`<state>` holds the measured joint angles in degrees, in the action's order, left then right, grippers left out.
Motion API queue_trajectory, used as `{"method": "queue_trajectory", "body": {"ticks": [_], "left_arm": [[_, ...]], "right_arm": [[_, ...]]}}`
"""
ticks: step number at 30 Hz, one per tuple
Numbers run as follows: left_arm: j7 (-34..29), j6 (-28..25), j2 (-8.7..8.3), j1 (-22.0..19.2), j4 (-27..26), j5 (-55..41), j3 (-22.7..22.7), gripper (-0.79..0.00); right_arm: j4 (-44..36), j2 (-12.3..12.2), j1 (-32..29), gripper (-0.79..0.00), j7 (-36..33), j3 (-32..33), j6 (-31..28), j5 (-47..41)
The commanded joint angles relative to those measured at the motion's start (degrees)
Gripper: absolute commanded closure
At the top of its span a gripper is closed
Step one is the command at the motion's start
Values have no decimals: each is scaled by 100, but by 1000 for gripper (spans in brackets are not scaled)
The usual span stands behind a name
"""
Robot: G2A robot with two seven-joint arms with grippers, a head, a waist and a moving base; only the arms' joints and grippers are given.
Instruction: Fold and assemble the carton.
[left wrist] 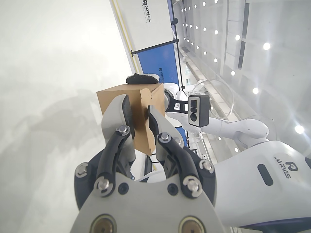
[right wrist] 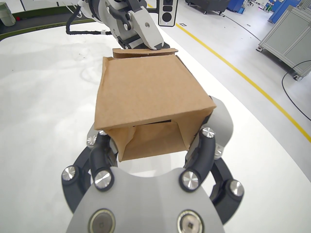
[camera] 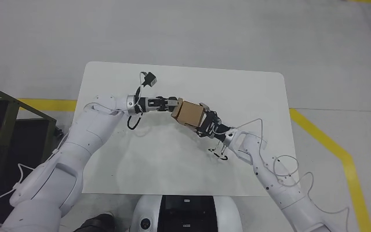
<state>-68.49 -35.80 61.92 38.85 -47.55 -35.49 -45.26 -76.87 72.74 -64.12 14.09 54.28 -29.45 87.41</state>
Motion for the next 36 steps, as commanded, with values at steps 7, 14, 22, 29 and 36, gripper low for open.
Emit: {"method": "queue_trajectory", "body": {"ticks": [7, 14, 22, 29, 36], "left_arm": [[-86, 87, 5, 57, -76, 31, -20, -22], [-84, 84, 13, 83, -207, 62, -43, -52], [-90, 91, 5, 108, -258, 99, -84, -52], [-112, 112, -20, 147, -344, 124, -133, -46], [-135, 135, -44, 202, -438, 139, -162, -49]], "right_arm": [[-9, 4, -40, -456, -24, 36, 99, -67], [-100, 8, -61, -471, -84, 3, 96, -10], [-98, 9, -95, -573, -49, -16, 46, -17], [-81, 16, -109, -591, -4, -40, 93, 23], [-86, 24, -112, -616, 0, -53, 178, 65]]}}
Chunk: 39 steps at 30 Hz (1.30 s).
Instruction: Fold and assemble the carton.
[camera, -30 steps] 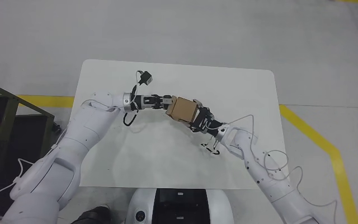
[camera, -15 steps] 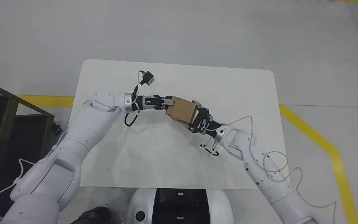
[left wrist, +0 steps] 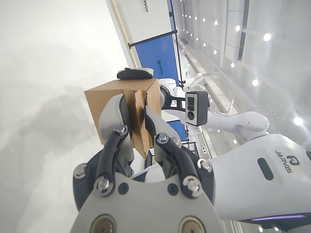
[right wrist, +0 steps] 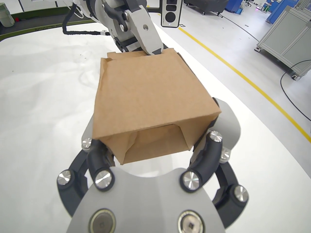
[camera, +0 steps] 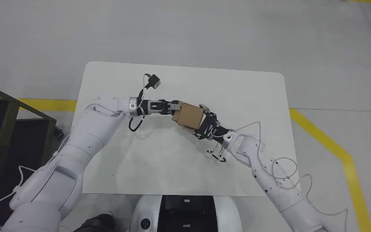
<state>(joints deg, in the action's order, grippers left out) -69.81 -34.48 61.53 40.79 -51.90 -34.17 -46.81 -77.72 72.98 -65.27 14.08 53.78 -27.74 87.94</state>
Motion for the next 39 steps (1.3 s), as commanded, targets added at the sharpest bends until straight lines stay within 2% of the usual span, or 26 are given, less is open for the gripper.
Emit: {"method": "queue_trajectory", "body": {"ticks": [1, 10, 21, 29, 34, 39], "left_arm": [[-5, 5, -10, 11, -6, 15, -13, -49], [-5, 5, -32, 41, -45, 23, -46, -49], [-8, 8, -54, 68, -28, 6, -83, -49], [-6, 6, -64, 78, -62, 4, -97, -55], [-17, 17, -38, 60, -101, 14, -40, -46], [-17, 17, 4, 20, -80, 23, 34, -43]], "right_arm": [[-3, 3, 4, -622, 1, -7, 11, 14], [1, 18, 18, -634, -23, -37, 49, 33], [59, 35, 24, -573, 35, -37, 29, -77], [75, 40, 27, -566, 71, -23, 11, -106], [31, 45, 33, -616, 36, -41, 30, -66], [7, 55, 45, -714, -12, -66, 58, -35]]}}
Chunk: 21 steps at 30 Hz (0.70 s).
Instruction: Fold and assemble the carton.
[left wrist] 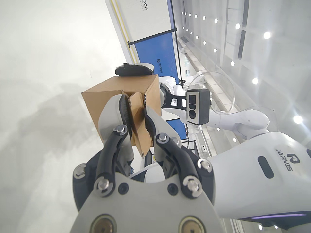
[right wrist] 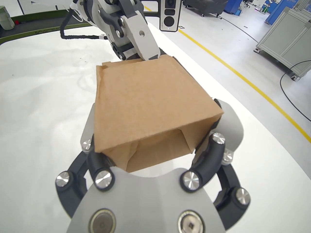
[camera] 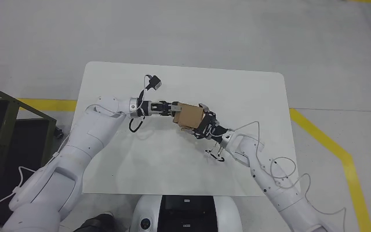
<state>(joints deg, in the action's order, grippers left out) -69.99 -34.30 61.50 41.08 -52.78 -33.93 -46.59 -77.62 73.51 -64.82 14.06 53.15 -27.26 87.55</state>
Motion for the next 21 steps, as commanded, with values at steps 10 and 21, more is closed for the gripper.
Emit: {"method": "queue_trajectory", "body": {"ticks": [10, 21], "left_arm": [[41, -40, 83, -98, 43, -62, 104, -34], [104, -104, 110, -133, 110, -115, 89, -31]], "right_arm": [[-56, 38, 22, -785, -214, -106, 88, 48], [-2, 72, 42, -785, -327, -141, 204, 27]]}}
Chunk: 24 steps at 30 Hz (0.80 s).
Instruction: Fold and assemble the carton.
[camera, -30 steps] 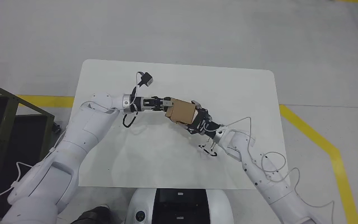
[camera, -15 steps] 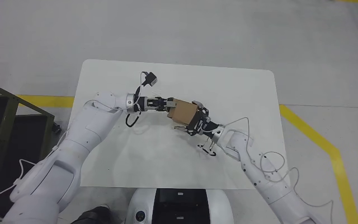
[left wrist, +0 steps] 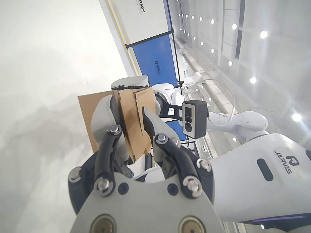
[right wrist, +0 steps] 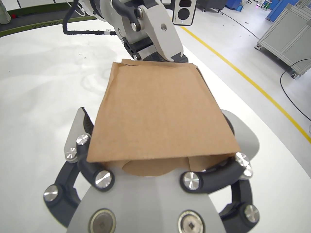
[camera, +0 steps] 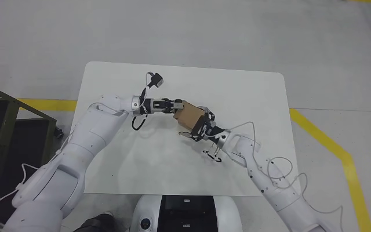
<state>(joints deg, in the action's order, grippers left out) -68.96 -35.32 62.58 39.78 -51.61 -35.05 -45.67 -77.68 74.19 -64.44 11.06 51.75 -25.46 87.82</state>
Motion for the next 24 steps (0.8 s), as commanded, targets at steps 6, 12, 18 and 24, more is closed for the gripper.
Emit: {"method": "queue_trajectory", "body": {"ticks": [6, 12, 18, 24], "left_arm": [[15, -15, 15, -18, -42, 40, 9, -34], [19, -19, 44, -41, -77, 93, 63, -43], [10, -10, 73, -74, -92, 96, 110, -49], [37, -38, 57, -71, 4, 126, 81, -55]], "right_arm": [[-27, 35, 22, -785, -209, -39, 162, -10], [-59, 65, 55, -785, -333, -107, 203, 20], [-62, 76, 27, -785, -333, -112, 211, 11], [-48, 68, -26, -785, -241, -17, 222, -85]]}}
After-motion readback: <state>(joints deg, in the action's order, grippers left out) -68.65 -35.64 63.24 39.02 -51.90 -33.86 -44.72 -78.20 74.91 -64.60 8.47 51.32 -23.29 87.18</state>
